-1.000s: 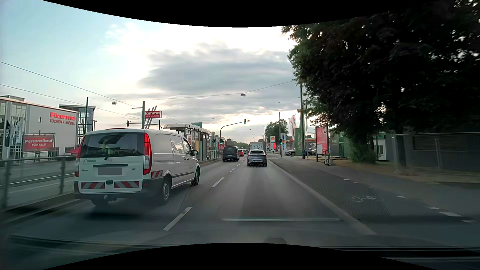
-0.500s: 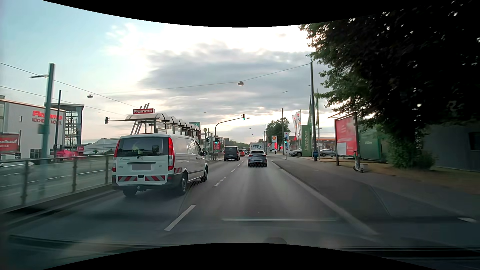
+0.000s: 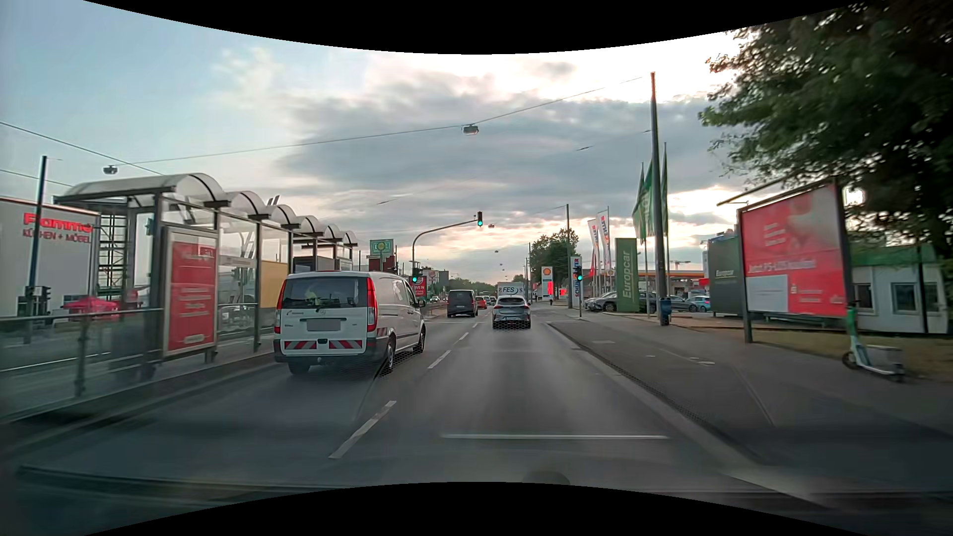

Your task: Follow the waypoints while adhering to traffic rules and regulations

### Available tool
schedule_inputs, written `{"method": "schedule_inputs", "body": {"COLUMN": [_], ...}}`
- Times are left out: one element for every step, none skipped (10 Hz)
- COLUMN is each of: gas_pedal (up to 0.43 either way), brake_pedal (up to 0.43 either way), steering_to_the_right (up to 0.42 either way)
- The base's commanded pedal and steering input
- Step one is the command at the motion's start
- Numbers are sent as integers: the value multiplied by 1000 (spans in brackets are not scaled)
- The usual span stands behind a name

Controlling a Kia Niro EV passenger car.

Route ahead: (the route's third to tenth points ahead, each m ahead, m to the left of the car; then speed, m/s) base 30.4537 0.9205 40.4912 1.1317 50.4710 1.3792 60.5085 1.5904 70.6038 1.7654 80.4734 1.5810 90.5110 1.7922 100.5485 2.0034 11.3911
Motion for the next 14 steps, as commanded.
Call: {"method": "schedule_inputs", "body": {"gas_pedal": [39,39,39,39,39,39,39,39,39,39,39,39,39,39], "brake_pedal": [0,0,0,0,0,0,0,0,0,0,0,0,0,0], "steering_to_the_right": [-4,-4,-4,-4,-4,-4,-4,-4,-4,-2,0,1,1,0]}}
